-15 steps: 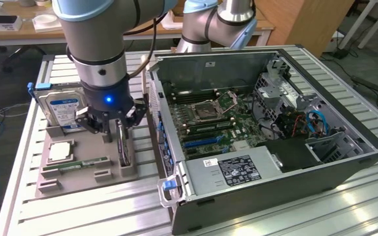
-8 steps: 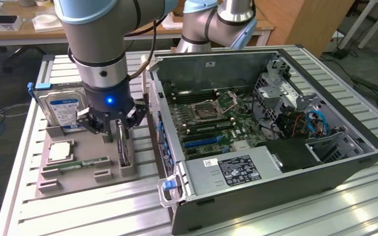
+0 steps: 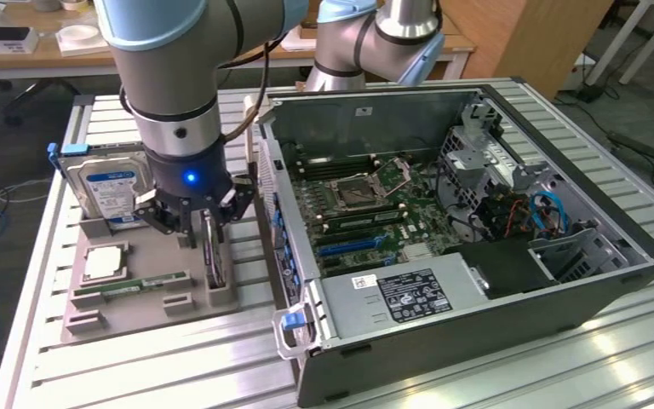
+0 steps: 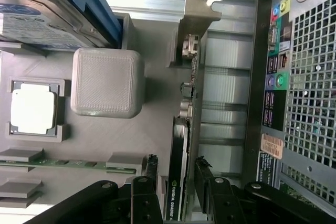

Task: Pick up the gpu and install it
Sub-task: 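Pick up the gpu and move the gpu toward the slot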

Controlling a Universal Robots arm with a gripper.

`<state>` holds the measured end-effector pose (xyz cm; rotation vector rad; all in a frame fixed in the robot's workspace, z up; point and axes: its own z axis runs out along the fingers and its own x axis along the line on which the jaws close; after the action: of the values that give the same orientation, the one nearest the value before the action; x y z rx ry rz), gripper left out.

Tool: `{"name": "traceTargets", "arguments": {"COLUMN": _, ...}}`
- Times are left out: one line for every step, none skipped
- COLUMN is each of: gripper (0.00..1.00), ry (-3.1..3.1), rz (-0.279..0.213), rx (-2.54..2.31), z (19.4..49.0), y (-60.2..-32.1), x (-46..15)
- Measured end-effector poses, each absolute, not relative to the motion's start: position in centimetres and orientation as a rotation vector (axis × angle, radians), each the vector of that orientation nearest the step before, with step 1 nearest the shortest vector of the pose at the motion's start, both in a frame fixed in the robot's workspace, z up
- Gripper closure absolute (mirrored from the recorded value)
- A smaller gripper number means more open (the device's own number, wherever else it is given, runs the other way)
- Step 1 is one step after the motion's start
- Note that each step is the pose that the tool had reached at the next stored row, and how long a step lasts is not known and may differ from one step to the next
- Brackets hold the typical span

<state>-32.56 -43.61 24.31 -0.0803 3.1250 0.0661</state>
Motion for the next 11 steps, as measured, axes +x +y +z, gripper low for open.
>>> {"name": "traceTargets", "arguments": {"gripper": 0.58, "ry": 3.125, "rz": 0.066, "rx": -0.08, "z": 24.2, "y": -43.5, "x": -32.6}}
{"name": "traceTargets", "arguments": {"gripper": 0.58, "ry": 3.125, "rz": 0.066, "rx": -0.08, "z": 24.1, "y": -43.5, "x": -32.6}}
{"name": "traceTargets", "arguments": {"gripper": 0.58, "ry": 3.125, "rz": 0.066, "rx": -0.08, "z": 24.0, "y": -43.5, "x": -32.6}}
{"name": "traceTargets", "arguments": {"gripper": 0.58, "ry": 3.125, "rz": 0.066, "rx": -0.08, "z": 23.9, "y": -43.4, "x": -32.6}}
{"name": "traceTargets", "arguments": {"gripper": 0.58, "ry": 3.125, "rz": 0.066, "rx": -0.081, "z": 23.9, "y": -43.4, "x": -32.5}}
{"name": "traceTargets", "arguments": {"gripper": 0.58, "ry": 3.125, "rz": 0.066, "rx": -0.081, "z": 23.7, "y": -43.4, "x": -32.5}}
{"name": "traceTargets", "arguments": {"gripper": 0.58, "ry": 3.125, "rz": 0.066, "rx": -0.08, "z": 23.6, "y": -43.4, "x": -32.6}}
{"name": "traceTargets", "arguments": {"gripper": 0.58, "ry": 3.125, "rz": 0.066, "rx": -0.08, "z": 23.5, "y": -43.4, "x": -32.6}}
{"name": "traceTargets", "arguments": {"gripper": 0.58, "ry": 3.125, "rz": 0.066, "rx": -0.08, "z": 23.4, "y": -43.4, "x": -32.6}}
{"name": "traceTargets", "arguments": {"gripper": 0.58, "ry": 3.125, "rz": 0.066, "rx": -0.08, "z": 23.3, "y": -43.4, "x": -32.6}}
{"name": "traceTargets", "arguments": {"gripper": 0.58, "ry": 3.125, "rz": 0.066, "rx": -0.08, "z": 23.2, "y": -43.4, "x": -32.6}}
